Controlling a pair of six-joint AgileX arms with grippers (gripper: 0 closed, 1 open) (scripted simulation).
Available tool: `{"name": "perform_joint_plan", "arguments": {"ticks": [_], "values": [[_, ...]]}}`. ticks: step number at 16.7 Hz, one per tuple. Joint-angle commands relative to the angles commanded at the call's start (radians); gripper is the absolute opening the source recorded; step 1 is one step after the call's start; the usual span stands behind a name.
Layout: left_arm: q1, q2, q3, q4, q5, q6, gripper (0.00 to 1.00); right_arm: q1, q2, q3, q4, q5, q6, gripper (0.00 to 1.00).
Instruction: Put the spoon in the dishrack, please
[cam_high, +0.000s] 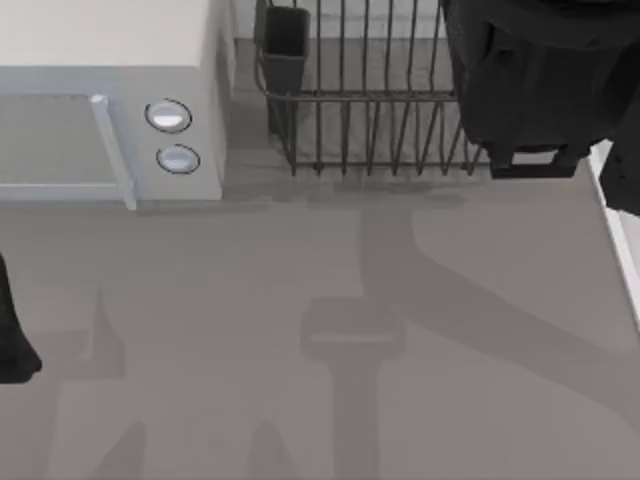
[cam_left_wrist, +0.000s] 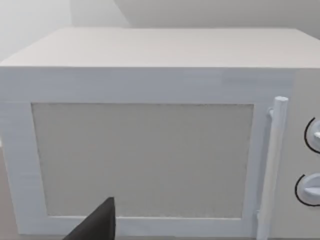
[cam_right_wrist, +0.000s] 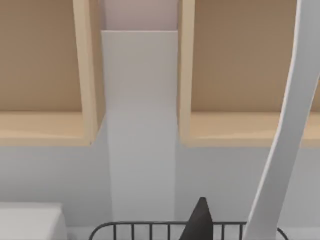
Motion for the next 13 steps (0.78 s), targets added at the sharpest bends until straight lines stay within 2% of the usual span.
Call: {"name": "perform_joint_plan", "arguments": {"ticks": [5, 13], "values": [[0.0, 0.0, 0.0, 0.0, 0.0, 0.0, 1.0, -0.065, 0.111, -0.01, 0.112, -0.061, -0.003, 0.0], [0.0, 0.0, 0.0, 0.0, 0.0, 0.0, 1.0, -0.33, 0.514, -0.084, 0.632, -0.324, -0.01, 0.0]]}}
